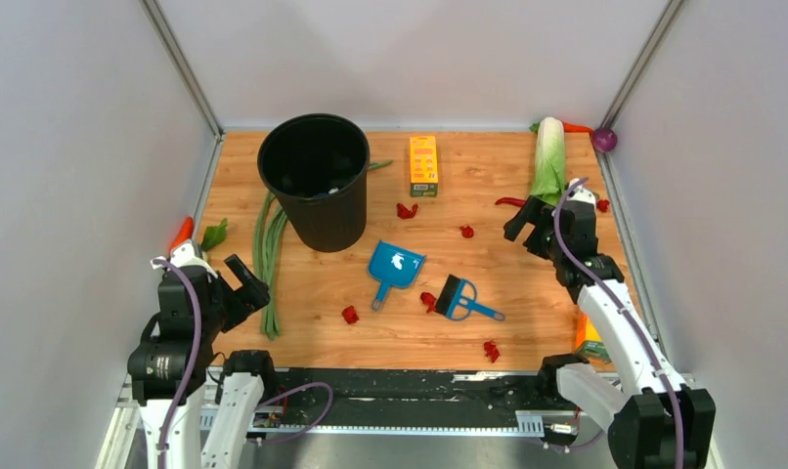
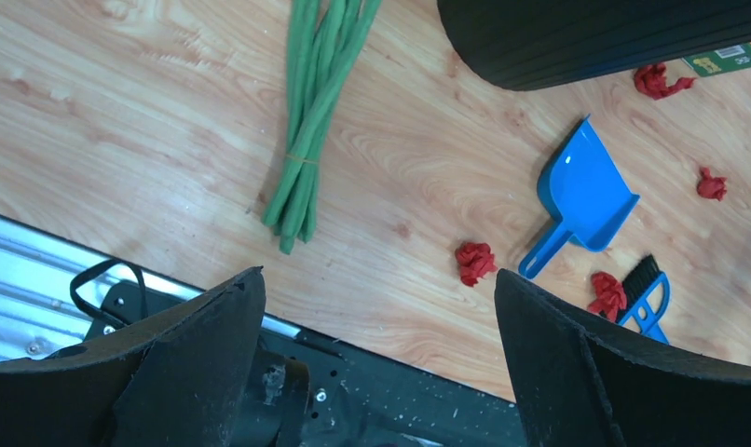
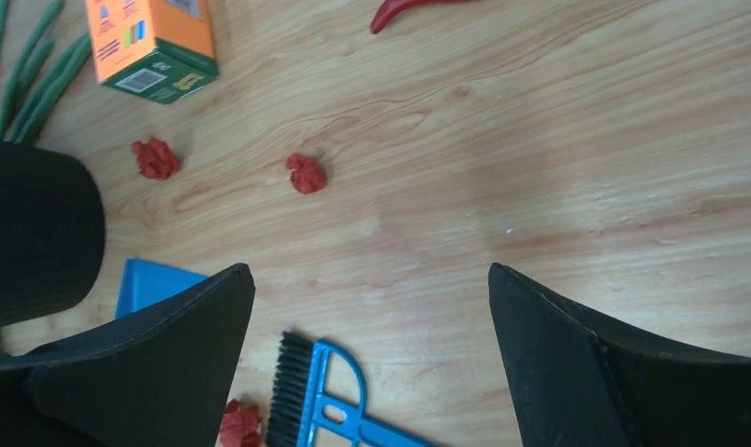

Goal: Sweep away the paper scraps from the table

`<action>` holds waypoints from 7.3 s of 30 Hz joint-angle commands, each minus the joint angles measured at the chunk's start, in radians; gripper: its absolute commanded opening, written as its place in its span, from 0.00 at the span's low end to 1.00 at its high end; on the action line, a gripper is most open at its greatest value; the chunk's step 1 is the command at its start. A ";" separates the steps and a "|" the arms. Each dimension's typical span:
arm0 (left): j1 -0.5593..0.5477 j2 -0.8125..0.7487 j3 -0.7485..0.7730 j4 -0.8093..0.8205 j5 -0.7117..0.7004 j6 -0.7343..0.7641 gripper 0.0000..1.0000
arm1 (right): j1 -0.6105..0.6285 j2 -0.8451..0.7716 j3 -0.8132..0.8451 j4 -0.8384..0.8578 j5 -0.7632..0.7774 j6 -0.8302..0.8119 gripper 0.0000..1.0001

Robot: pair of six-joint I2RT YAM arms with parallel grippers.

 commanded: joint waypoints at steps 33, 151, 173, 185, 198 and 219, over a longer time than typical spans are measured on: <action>-0.101 -0.036 0.058 0.064 0.205 0.195 0.96 | 0.468 0.245 0.125 -0.138 0.212 -0.431 0.96; -0.281 0.488 0.249 1.330 0.732 -0.663 0.00 | 0.227 0.137 0.714 0.317 -0.772 0.603 0.81; -0.279 0.668 0.381 1.504 0.742 -0.813 0.00 | 0.265 0.285 0.837 0.503 -0.821 0.642 0.55; -0.284 0.665 0.366 1.491 0.728 -0.810 0.00 | 0.299 0.357 0.923 0.521 -0.828 0.631 0.48; -0.319 0.666 0.365 1.480 0.694 -0.794 0.00 | 0.347 0.380 0.924 0.532 -0.813 0.623 0.37; -0.330 0.653 0.354 1.412 0.674 -0.756 0.00 | 0.348 0.357 0.885 0.532 -0.796 0.626 0.20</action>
